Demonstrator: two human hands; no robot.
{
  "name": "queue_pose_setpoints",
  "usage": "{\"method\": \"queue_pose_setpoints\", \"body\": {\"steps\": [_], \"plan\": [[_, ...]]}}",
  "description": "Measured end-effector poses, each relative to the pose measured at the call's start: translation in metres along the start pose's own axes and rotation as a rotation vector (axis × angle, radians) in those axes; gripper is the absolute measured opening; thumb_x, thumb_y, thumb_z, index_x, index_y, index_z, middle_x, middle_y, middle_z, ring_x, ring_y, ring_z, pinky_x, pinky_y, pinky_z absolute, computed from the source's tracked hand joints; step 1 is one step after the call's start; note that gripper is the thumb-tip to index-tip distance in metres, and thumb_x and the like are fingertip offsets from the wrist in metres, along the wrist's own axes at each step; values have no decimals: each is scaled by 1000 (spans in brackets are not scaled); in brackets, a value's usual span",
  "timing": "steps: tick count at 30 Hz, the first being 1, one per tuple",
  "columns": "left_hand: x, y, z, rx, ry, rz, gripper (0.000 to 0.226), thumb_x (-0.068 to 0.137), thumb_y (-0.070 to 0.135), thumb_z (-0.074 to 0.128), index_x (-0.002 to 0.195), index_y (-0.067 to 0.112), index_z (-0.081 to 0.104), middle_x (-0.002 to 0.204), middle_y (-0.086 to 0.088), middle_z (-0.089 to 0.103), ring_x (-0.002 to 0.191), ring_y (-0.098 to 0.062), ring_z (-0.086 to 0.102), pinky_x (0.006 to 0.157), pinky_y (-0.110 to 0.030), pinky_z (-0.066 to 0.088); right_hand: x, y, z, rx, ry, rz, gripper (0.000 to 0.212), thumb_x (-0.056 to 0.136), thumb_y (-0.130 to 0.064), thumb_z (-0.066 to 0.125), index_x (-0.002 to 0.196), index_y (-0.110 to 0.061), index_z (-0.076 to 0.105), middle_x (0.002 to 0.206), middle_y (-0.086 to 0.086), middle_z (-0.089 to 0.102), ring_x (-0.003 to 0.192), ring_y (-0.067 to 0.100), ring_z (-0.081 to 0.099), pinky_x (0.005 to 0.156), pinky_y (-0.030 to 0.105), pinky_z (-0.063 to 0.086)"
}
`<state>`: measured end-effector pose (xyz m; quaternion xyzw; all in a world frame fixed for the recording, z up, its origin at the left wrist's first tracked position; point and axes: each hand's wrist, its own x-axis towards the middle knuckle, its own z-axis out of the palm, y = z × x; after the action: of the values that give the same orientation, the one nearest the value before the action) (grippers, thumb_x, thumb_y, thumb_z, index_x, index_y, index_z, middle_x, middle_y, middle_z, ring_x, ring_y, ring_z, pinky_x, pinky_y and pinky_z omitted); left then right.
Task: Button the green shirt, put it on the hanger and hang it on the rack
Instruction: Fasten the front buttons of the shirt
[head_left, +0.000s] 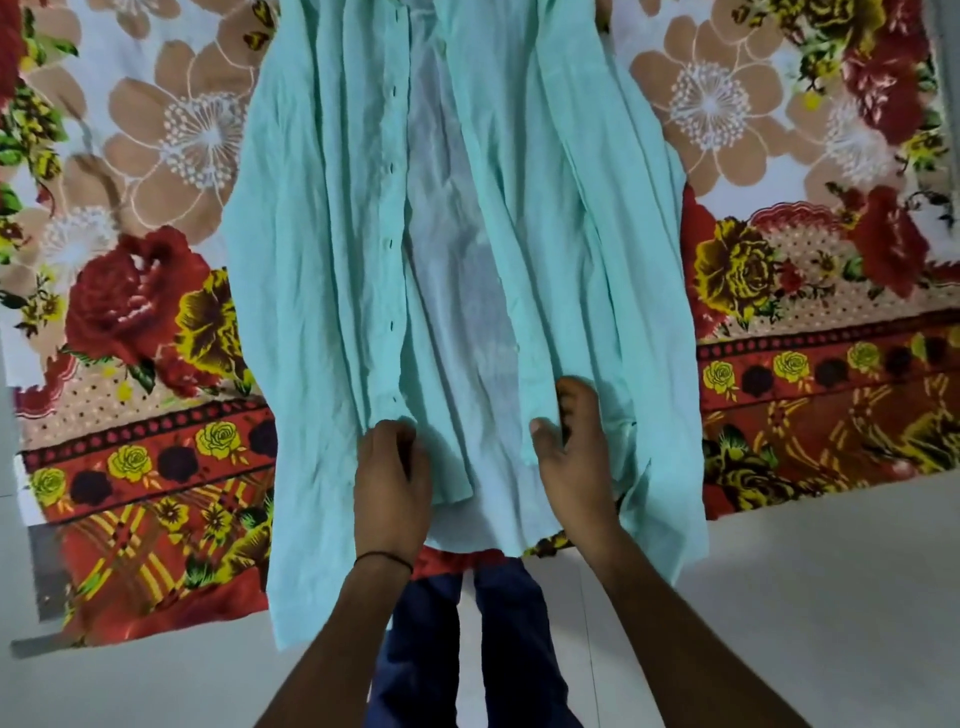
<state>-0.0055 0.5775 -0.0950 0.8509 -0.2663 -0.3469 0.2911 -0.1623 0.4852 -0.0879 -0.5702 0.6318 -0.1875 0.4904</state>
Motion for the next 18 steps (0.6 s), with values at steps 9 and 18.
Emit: {"method": "queue_pose_setpoints", "body": {"steps": [9, 18], "plan": [[-5, 26, 1, -320, 79, 77, 14, 88, 6, 50, 99, 14, 54, 90, 2, 58, 72, -6, 50, 62, -19, 43, 22, -15, 20, -135, 32, -247, 22, 95, -15, 62, 115, -9, 55, 103, 4, 58, 91, 18, 59, 80, 29, 51], [12, 28, 20, -161, -254, -19, 11, 81, 6, 61, 87, 15, 57, 77, 6, 59, 67, -6, 53, 66, -20, 41, 42, -13, 24, -130, 48, -103, 11, 92, -17, 62, 99, -13, 55, 83, 3, 62, 74, 20, 60, 68, 35, 51]]}}
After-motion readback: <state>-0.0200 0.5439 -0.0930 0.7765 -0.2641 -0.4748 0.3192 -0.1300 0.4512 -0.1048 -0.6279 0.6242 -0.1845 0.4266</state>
